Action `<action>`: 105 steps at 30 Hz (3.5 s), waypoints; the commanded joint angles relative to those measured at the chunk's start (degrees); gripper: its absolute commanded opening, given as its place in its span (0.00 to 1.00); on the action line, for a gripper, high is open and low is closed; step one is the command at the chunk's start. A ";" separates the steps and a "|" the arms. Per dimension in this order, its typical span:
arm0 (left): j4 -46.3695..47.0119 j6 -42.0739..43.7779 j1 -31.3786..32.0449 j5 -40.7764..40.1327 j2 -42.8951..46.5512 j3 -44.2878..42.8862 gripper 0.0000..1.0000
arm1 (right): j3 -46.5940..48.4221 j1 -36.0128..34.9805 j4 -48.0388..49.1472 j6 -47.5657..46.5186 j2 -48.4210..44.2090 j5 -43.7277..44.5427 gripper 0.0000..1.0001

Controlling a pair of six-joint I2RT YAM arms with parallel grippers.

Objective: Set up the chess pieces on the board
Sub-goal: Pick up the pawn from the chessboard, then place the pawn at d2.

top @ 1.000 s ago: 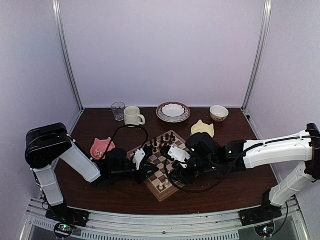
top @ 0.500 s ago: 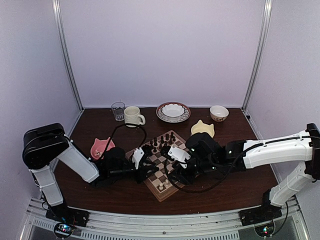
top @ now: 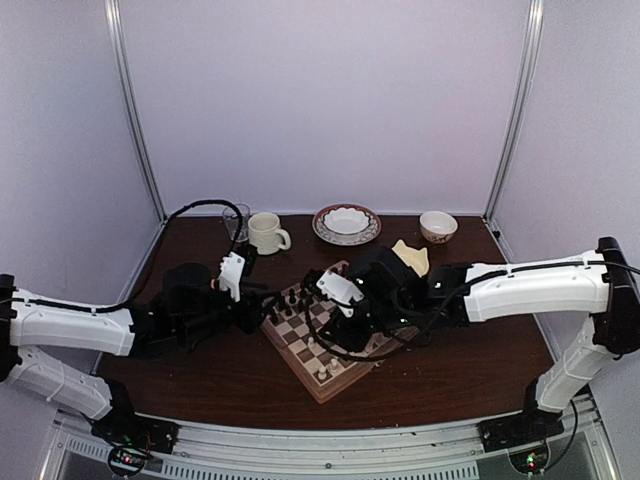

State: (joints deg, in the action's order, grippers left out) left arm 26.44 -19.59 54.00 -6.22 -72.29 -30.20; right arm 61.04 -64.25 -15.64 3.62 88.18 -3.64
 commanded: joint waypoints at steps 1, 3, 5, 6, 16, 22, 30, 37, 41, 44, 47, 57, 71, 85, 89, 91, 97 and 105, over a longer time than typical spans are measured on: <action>-19.95 -8.05 -1.53 -17.51 7.02 -2.70 0.39 | 11.08 -0.02 -8.70 3.00 6.73 3.37 0.47; -26.49 -11.06 -3.63 -20.80 10.05 -3.28 0.40 | 17.07 -0.02 -12.54 3.31 10.57 4.25 0.46; -30.31 -13.68 -6.61 -21.70 13.73 -2.36 0.40 | 20.38 -0.02 -14.54 3.01 13.97 4.42 0.44; -30.86 -14.81 -8.26 -21.31 15.89 -0.80 0.41 | 21.29 -0.04 -14.81 2.90 15.28 4.63 0.43; -33.20 -15.72 -13.74 -23.10 32.04 5.85 0.52 | 28.58 -0.18 -19.17 1.49 25.00 5.72 0.38; -33.02 -15.78 -13.74 -23.75 32.17 6.04 0.55 | 29.50 -0.11 -19.40 1.05 27.87 6.54 0.33; -32.34 -15.32 -13.74 -22.83 30.05 5.41 0.56 | 30.41 -0.15 -19.69 0.78 29.71 6.41 0.27; -32.26 -15.49 -13.74 -22.91 29.87 5.40 0.56 | 30.30 -0.16 -20.00 0.87 29.85 6.96 0.27; -32.29 -15.58 -13.74 -23.40 30.76 5.84 0.56 | 30.20 -0.17 -20.15 0.87 29.82 7.19 0.24; -32.41 -15.49 -13.74 -23.32 30.86 5.78 0.56 | 30.26 -0.10 -20.28 0.87 29.91 7.22 0.23; -32.30 -15.66 -13.74 -23.33 30.81 5.87 0.56 | 30.35 -0.11 -20.52 0.89 29.98 7.51 0.21; -31.67 -15.69 -13.74 -23.26 31.55 6.50 0.56 | 29.89 -0.17 -20.62 1.04 29.39 7.87 0.12; -31.19 -15.65 -13.74 -22.51 31.50 6.55 0.56 | 23.61 0.08 -19.93 1.13 23.02 10.81 0.12; -30.10 -15.38 -13.74 -21.89 29.62 6.38 0.57 | 20.44 1.91 -22.72 1.29 20.50 11.50 0.12; -29.95 -15.39 -13.74 -21.62 29.14 6.29 0.57 | 20.30 2.27 -23.70 1.14 20.19 10.68 0.13; -29.94 -15.37 -13.74 -21.54 28.90 6.16 0.57 | 20.38 2.31 -24.12 1.09 20.19 10.22 0.13; -29.79 -15.30 -13.75 -21.07 28.77 6.11 0.57 | 21.03 2.50 -25.72 0.88 20.62 9.60 0.13; -29.76 -14.69 -13.74 -20.28 28.29 5.87 0.57 | 21.34 2.64 -27.98 0.28 20.39 8.84 0.13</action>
State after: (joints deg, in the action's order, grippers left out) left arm -6.07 -34.85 40.53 -27.33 -43.51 -23.99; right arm 81.97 -61.93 -41.19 4.40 110.45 5.98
